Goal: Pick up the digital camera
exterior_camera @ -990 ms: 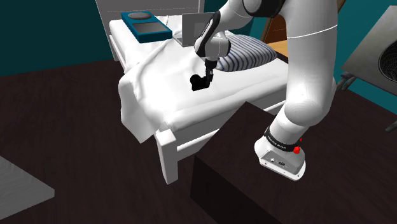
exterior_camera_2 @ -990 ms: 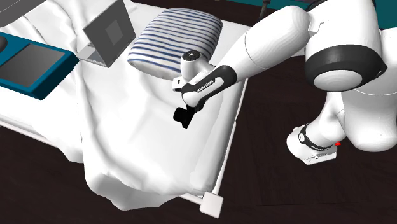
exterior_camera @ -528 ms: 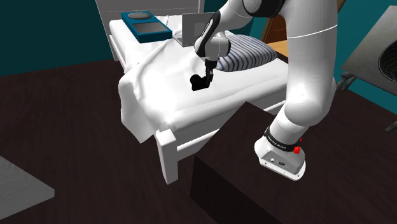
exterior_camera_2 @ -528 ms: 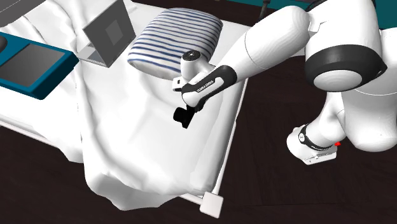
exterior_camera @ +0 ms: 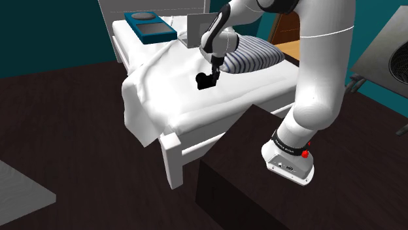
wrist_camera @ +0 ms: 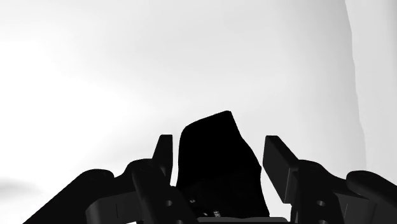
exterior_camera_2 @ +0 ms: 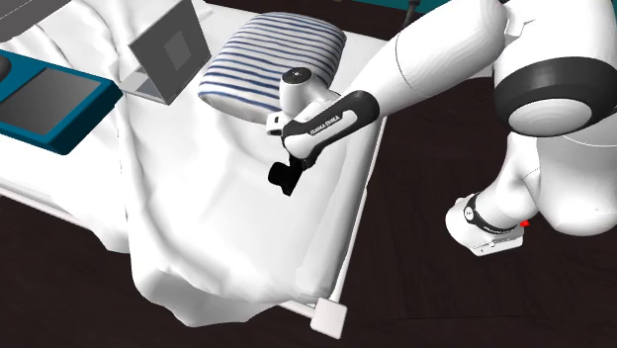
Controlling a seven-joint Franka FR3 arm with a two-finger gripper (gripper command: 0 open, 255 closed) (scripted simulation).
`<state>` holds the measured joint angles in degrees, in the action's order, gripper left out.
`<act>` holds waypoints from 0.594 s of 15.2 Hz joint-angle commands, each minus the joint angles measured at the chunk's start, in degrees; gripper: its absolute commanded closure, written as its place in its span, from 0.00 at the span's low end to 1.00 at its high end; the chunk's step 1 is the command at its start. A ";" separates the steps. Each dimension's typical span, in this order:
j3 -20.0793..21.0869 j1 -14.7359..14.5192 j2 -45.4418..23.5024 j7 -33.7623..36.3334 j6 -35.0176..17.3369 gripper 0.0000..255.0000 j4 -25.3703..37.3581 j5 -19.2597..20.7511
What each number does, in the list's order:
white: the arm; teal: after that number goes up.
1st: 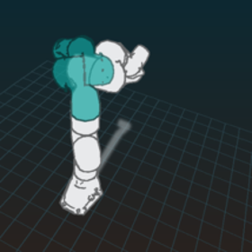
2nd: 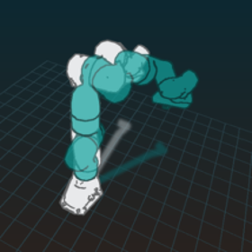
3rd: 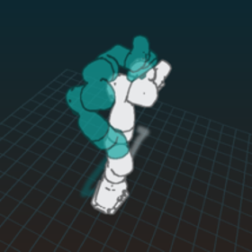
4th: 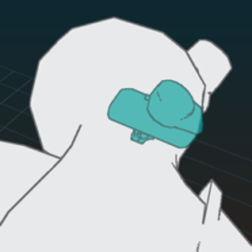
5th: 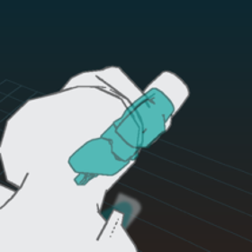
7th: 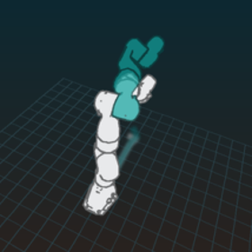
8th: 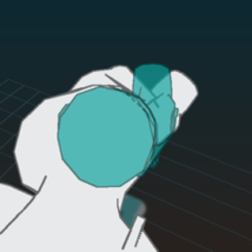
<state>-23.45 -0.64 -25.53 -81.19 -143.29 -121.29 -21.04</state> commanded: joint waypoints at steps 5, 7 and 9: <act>-1.79 -1.35 3.71 2.06 3.34 1.00 -0.02 2.77; -2.32 -1.74 4.92 2.72 4.49 1.00 0.05 3.70; -2.61 -1.95 5.61 3.10 5.15 1.00 0.11 4.23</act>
<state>-25.86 -2.46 -20.38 -78.32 -138.54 -121.19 -17.15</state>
